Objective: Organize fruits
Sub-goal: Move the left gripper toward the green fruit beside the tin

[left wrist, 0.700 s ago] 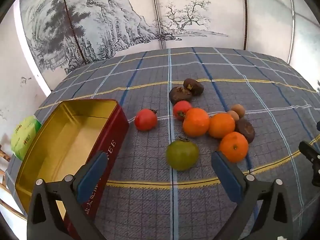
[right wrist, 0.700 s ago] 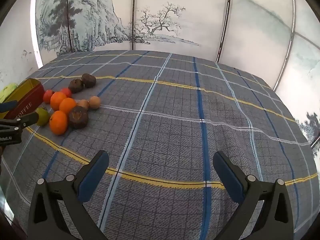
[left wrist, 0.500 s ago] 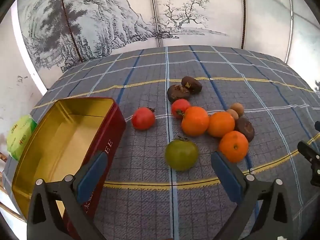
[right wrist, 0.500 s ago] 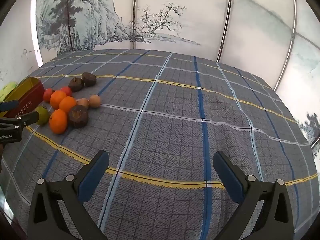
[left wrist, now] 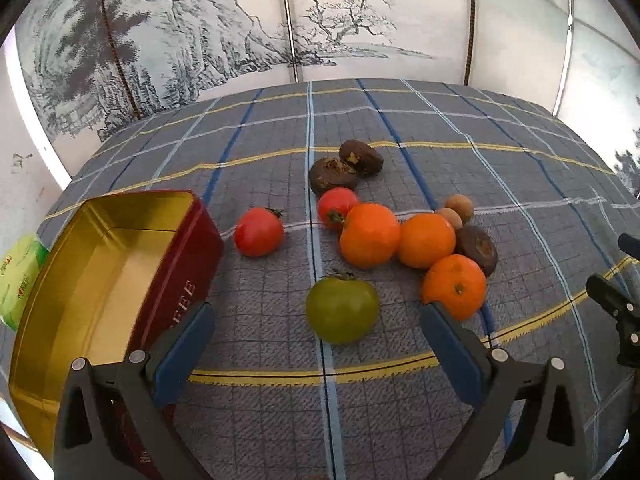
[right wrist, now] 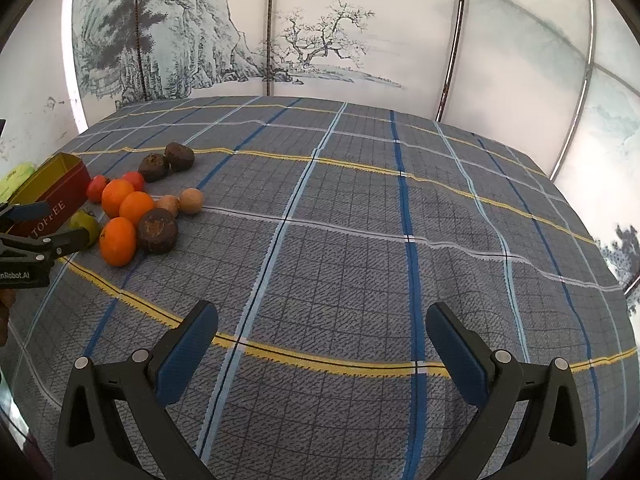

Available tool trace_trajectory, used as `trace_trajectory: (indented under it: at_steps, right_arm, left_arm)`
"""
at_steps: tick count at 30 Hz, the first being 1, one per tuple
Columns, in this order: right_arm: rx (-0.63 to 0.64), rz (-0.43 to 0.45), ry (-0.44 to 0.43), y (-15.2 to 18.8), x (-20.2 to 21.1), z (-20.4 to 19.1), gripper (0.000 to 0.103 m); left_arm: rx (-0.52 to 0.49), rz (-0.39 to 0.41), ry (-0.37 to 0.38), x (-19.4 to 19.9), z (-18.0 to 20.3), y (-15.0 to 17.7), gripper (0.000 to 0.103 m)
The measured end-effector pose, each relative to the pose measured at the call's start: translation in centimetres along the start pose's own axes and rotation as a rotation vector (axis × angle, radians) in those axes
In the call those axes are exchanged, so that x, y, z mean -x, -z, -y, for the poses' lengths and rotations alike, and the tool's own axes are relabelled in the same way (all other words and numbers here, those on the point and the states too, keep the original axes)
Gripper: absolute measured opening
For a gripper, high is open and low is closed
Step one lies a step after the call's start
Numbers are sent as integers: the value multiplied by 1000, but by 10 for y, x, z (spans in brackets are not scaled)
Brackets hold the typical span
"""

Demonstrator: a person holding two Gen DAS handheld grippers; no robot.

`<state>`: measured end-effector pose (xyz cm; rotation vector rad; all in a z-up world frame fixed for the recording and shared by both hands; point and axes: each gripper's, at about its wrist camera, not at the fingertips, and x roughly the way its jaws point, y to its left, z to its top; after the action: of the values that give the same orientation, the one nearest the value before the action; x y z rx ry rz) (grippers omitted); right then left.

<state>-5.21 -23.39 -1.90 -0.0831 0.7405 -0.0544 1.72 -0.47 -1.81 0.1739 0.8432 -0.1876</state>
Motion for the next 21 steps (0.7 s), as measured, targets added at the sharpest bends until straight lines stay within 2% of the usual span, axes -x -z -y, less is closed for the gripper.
trace_trajectory:
  at_steps: [21]
  right_arm:
    - [-3, -11, -3, 3, -2, -2, 103]
  left_arm:
    - [3, -15, -22, -10, -12, 0, 95]
